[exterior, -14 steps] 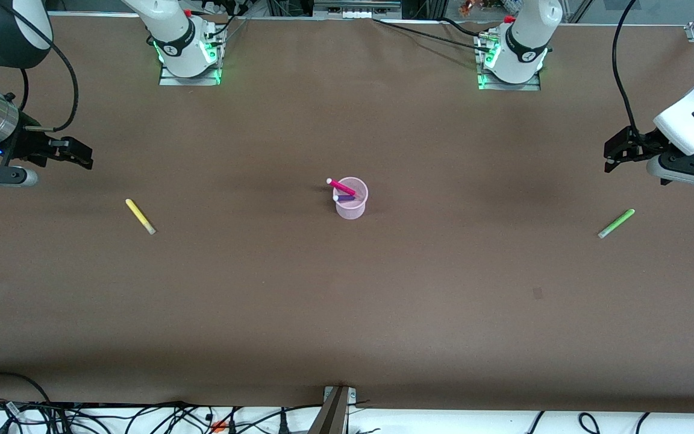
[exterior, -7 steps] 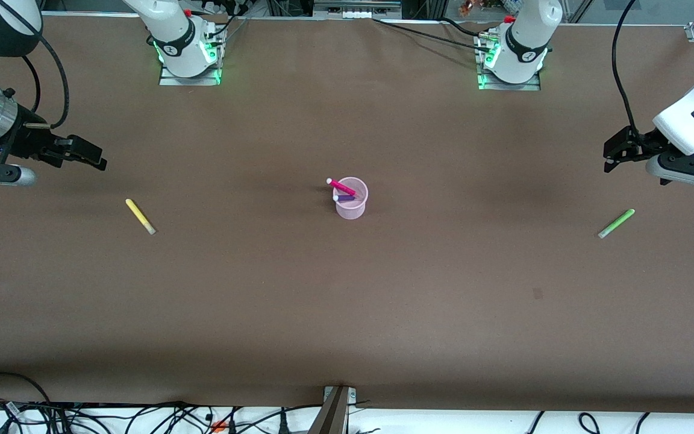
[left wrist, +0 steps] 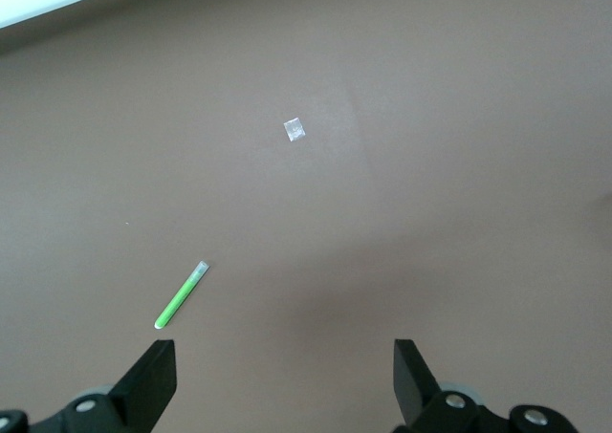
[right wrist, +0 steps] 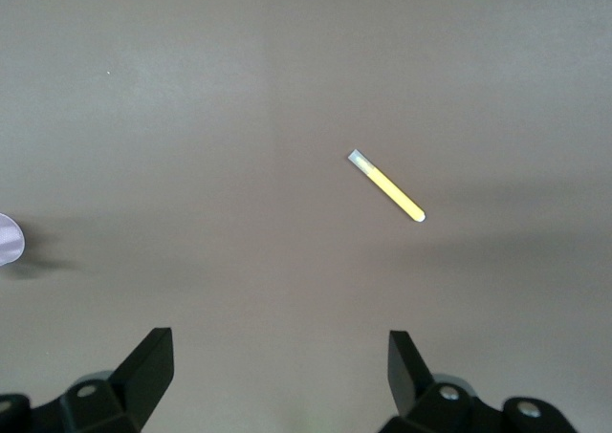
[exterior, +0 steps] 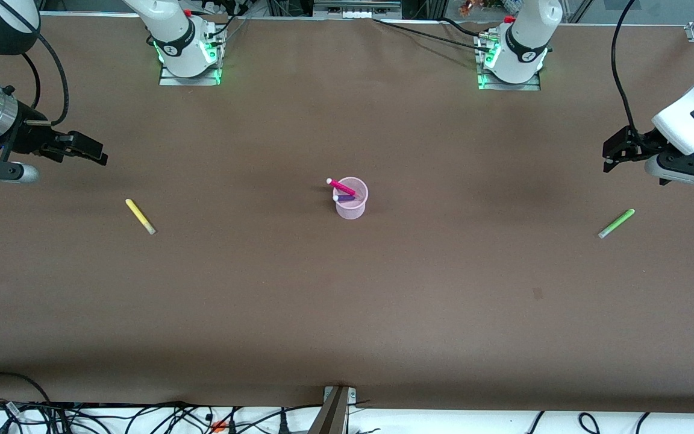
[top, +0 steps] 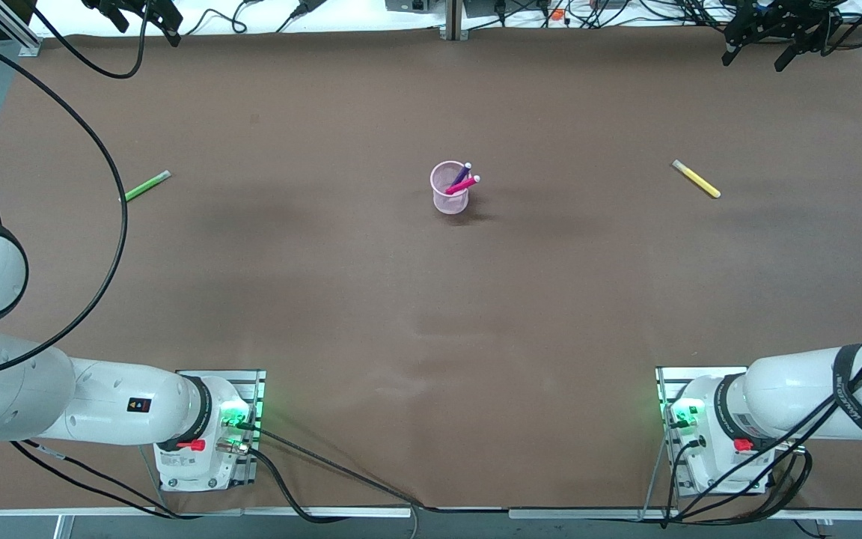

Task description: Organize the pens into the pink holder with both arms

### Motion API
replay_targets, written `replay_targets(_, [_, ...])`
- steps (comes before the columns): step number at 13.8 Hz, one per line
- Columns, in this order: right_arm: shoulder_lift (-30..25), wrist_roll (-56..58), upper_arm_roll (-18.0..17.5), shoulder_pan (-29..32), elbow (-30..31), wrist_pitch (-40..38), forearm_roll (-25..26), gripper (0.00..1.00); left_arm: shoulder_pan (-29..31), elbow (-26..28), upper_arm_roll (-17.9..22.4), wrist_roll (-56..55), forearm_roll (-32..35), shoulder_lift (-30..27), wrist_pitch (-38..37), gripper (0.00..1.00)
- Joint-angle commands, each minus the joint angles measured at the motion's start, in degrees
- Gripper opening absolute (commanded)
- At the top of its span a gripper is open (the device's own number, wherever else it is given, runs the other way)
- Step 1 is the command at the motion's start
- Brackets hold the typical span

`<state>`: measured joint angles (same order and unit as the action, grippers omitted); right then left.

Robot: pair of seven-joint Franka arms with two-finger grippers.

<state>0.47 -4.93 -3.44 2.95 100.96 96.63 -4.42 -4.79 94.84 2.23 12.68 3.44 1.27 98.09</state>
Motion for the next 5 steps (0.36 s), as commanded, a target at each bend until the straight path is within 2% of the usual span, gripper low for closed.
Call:
replay_targets(1, [-0.4,0.4,-0.6,0.8,-0.8,-1.4,-0.5,0.99,-0.1,-0.2,-0.3,-0.6,1.0,-0.7,-0.5,1.0])
replay_targets(5, [-0.3,0.6,-0.5,1.0,-0.9,-1.5,-0.5,0.99,-0.1,-0.2,-0.3,-0.6,1.0,-0.7,-0.5,1.0])
